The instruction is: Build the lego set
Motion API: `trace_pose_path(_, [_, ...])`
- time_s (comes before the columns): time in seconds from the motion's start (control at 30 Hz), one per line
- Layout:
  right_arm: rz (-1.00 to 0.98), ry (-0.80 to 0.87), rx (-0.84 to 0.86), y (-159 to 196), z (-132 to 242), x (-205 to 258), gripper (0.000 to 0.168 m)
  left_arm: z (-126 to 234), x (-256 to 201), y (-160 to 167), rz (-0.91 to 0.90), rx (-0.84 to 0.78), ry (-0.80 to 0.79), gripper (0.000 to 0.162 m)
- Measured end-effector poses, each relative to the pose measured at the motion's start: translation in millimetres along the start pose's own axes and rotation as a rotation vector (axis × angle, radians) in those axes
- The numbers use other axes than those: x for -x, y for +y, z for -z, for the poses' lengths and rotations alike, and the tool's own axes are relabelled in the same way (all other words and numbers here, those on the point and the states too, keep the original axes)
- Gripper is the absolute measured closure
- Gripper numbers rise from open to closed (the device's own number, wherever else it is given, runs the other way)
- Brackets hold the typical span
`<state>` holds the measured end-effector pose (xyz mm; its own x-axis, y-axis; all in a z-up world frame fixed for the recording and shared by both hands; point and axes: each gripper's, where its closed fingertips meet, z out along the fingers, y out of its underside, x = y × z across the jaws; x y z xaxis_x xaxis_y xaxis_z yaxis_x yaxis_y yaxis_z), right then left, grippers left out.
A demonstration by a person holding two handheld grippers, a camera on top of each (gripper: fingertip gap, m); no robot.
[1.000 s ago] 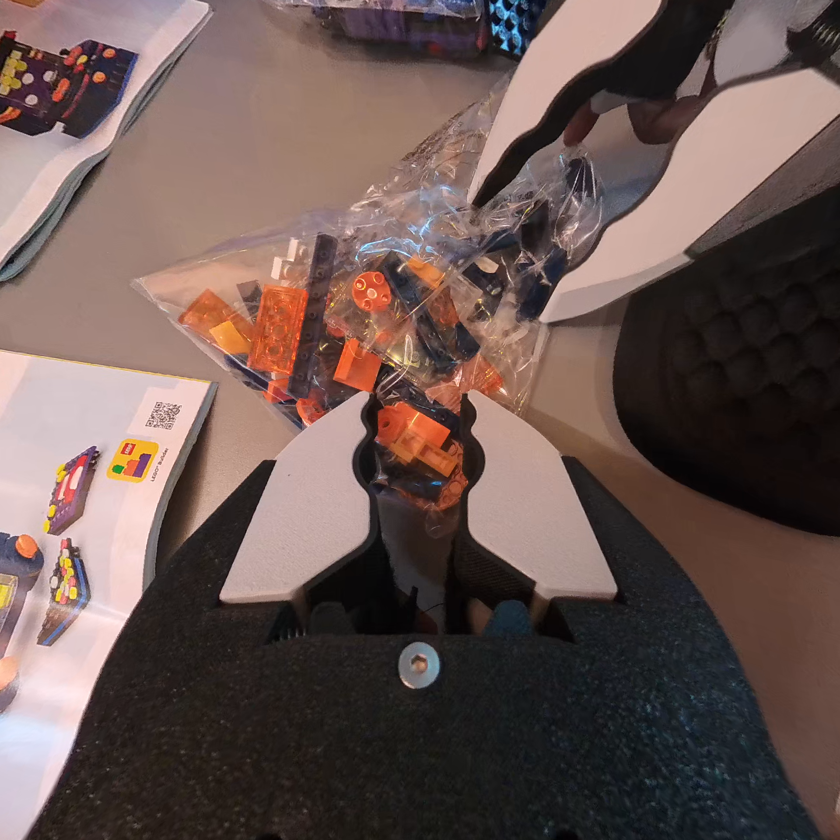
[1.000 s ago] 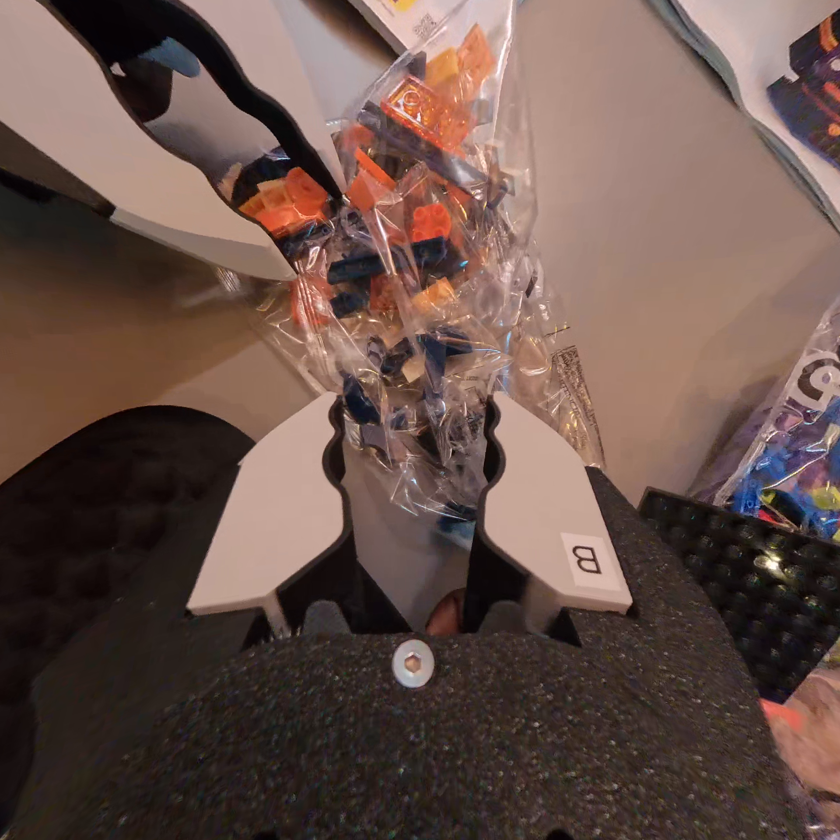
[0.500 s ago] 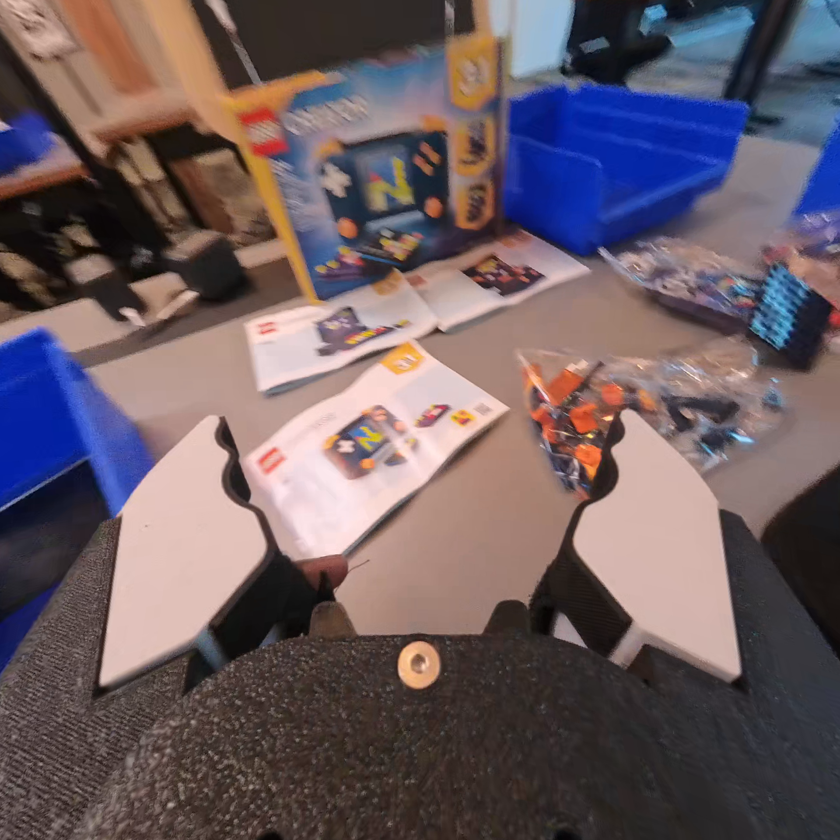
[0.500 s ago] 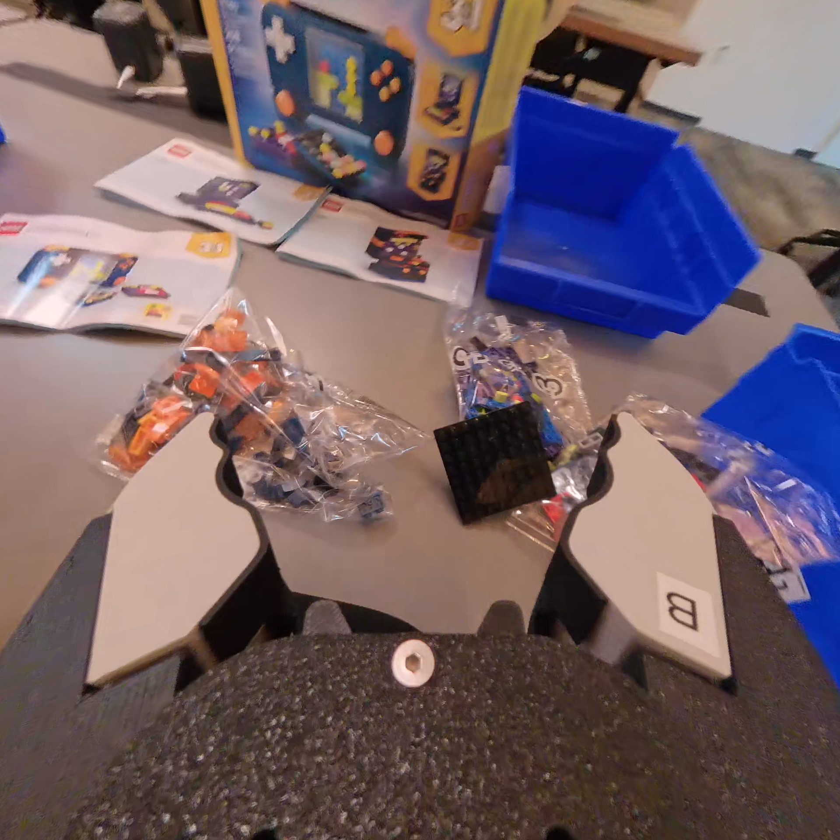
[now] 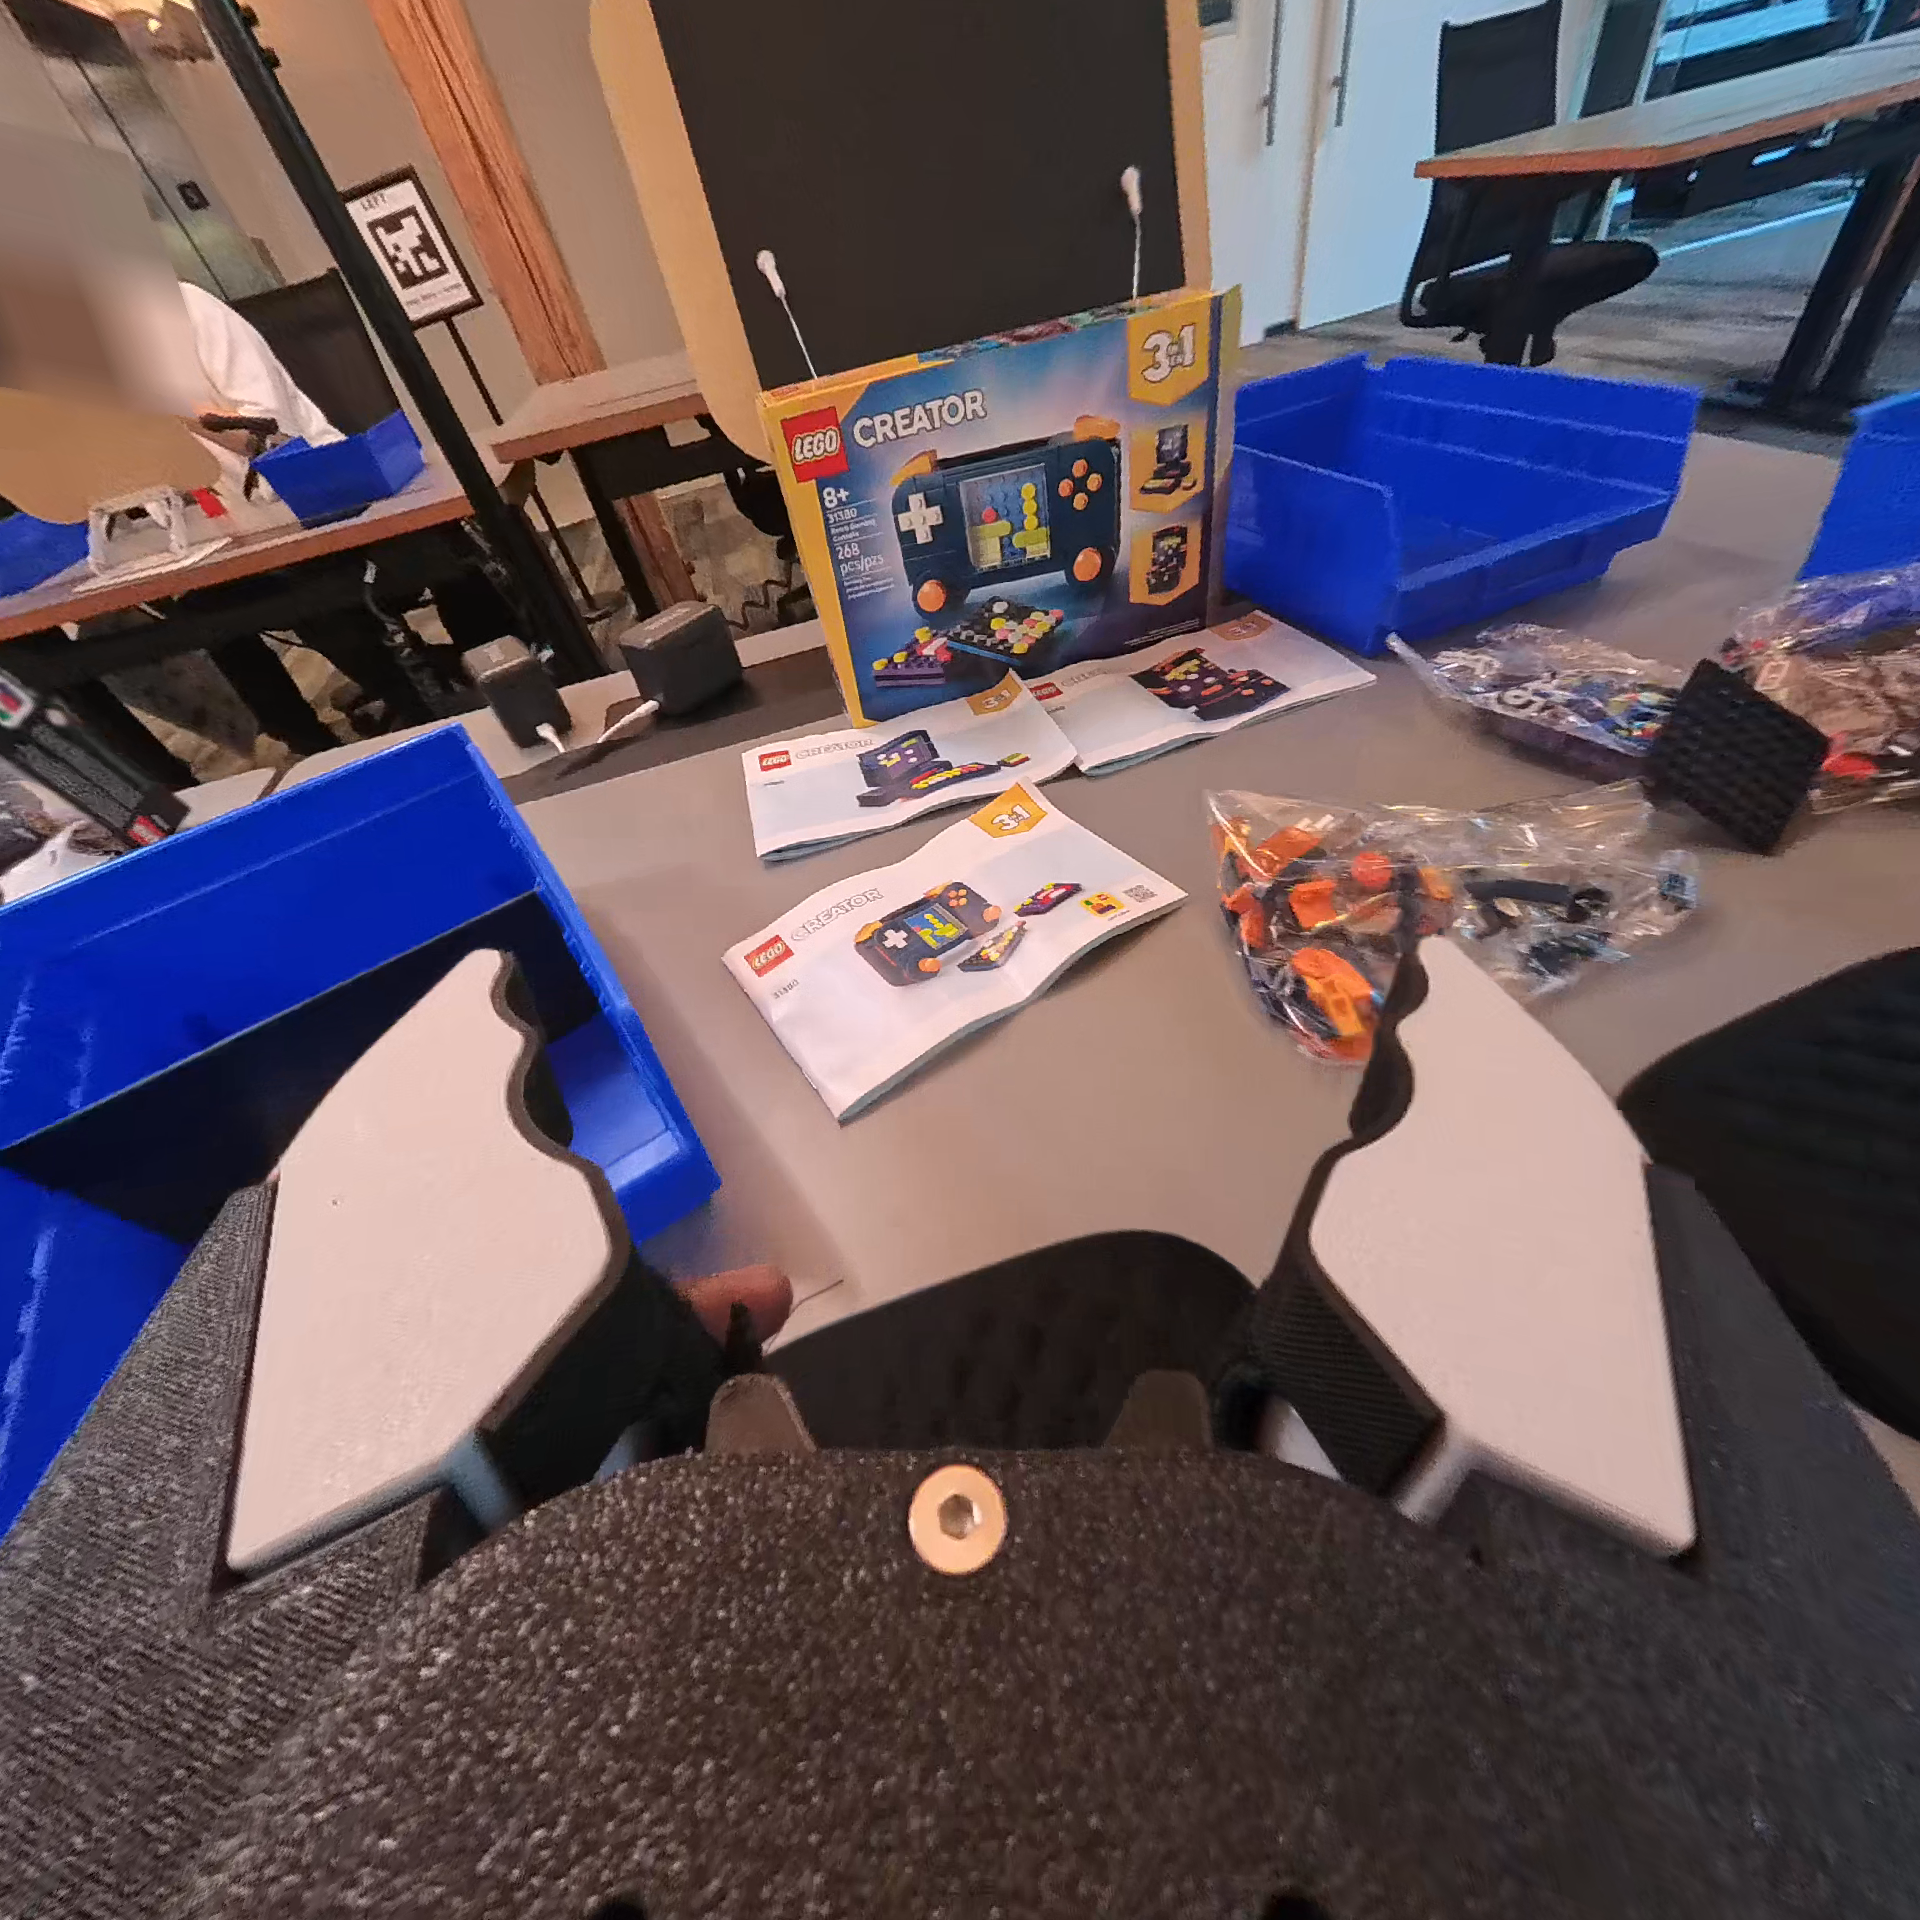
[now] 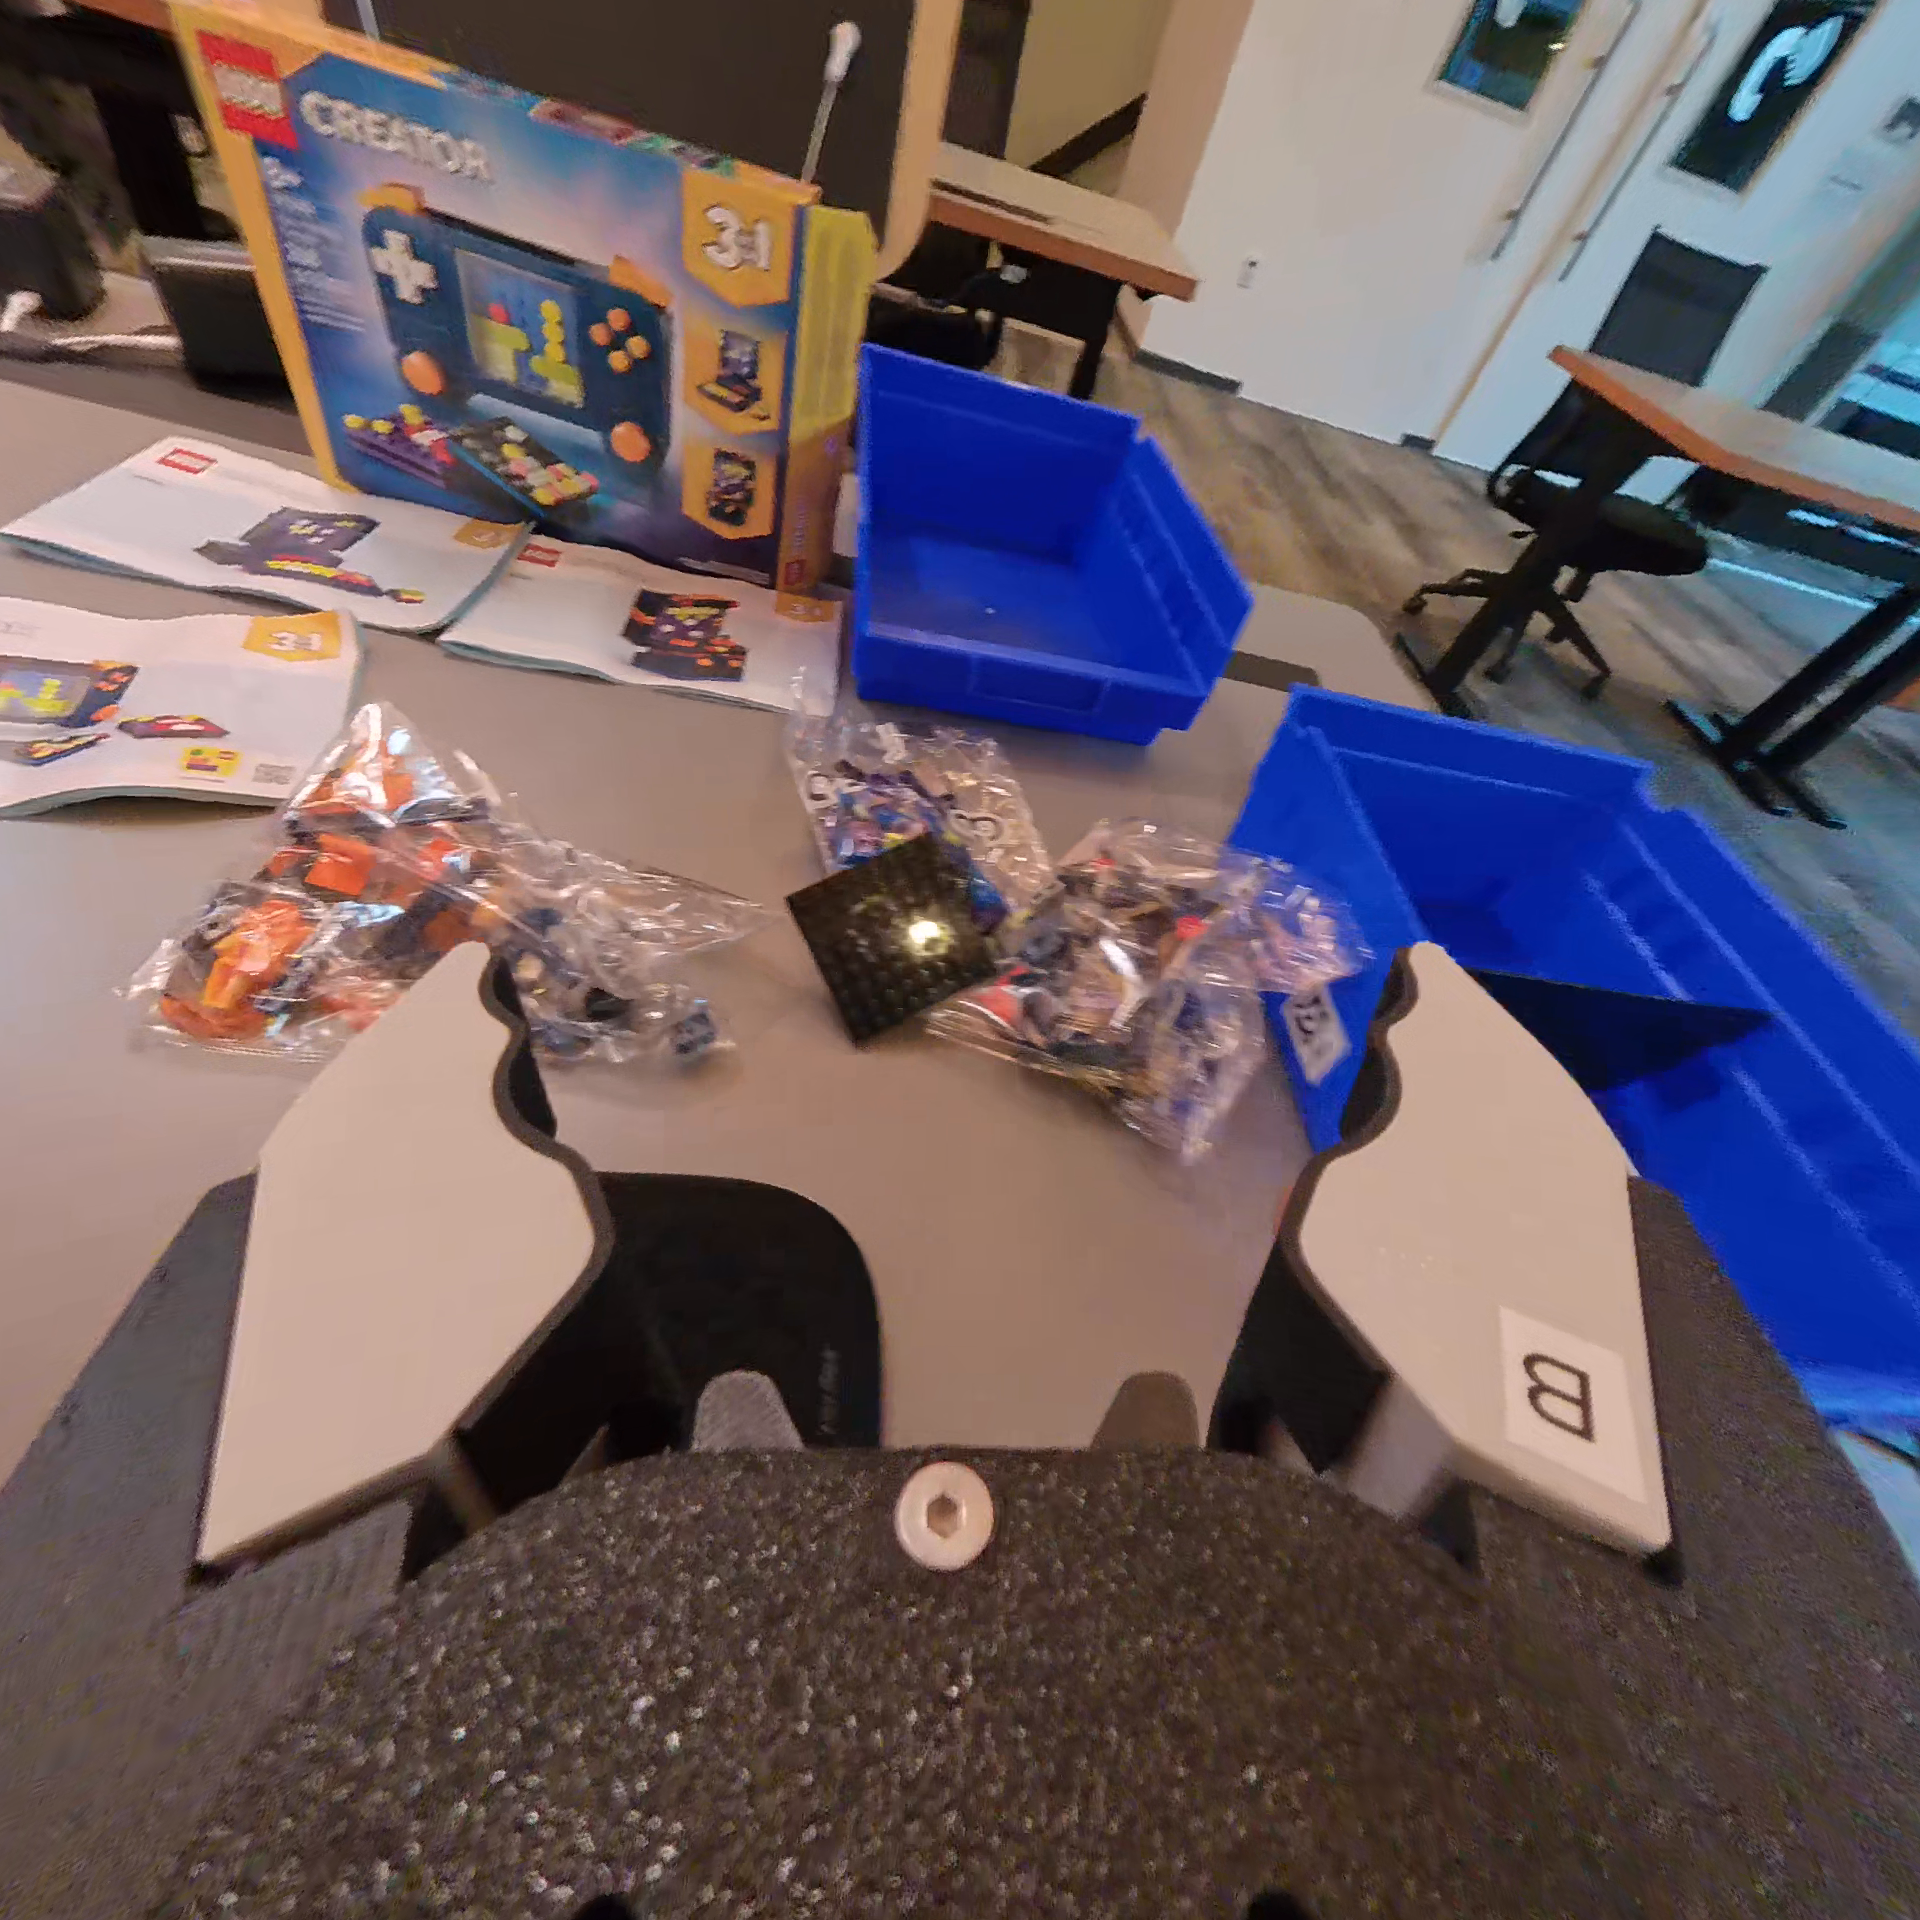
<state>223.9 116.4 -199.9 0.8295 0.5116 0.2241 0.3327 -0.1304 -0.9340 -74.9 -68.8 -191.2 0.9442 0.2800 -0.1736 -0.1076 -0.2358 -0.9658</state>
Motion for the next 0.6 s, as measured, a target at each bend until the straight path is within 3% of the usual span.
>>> trace_pose_path(0.1, [0.017,0.061,0.004,-1.5,22.0,-32.2,0.027,24.1,-0.5,-1.4,-0.002,-0.026,-0.013,0.016])
trace_pose_path(0.2, [0.042,0.051,0.044,4.0,39.2,-51.3,0.053,39.7,6.5,-8.4,-0.010,-0.044,-0.034,0.016])
trace_pose_path(0.43, [0.038,0.110,0.097,9.3,52.3,-76.7,0.060,52.3,20.7,-10.7,-0.007,-0.035,-0.041,0.016])
trace_pose_path(0.5, [0.041,0.111,0.097,9.6,51.9,-76.2,0.080,50.2,24.1,-8.3,0.002,-0.028,-0.039,0.016])
trace_pose_path(0.53, [0.048,0.095,0.089,9.1,52.1,-73.7,0.113,49.2,25.2,-8.0,0.007,-0.030,-0.036,0.016])
trace_pose_path(0.57, [0.051,0.069,0.077,8.3,52.5,-69.9,0.163,49.2,24.7,-7.1,0.005,-0.027,-0.027,0.026])
trace_pose_path(0.6, [0.047,0.042,0.076,8.4,52.3,-65.6,0.168,50.3,18.0,-6.2,-0.032,-0.036,0.032,0.091])
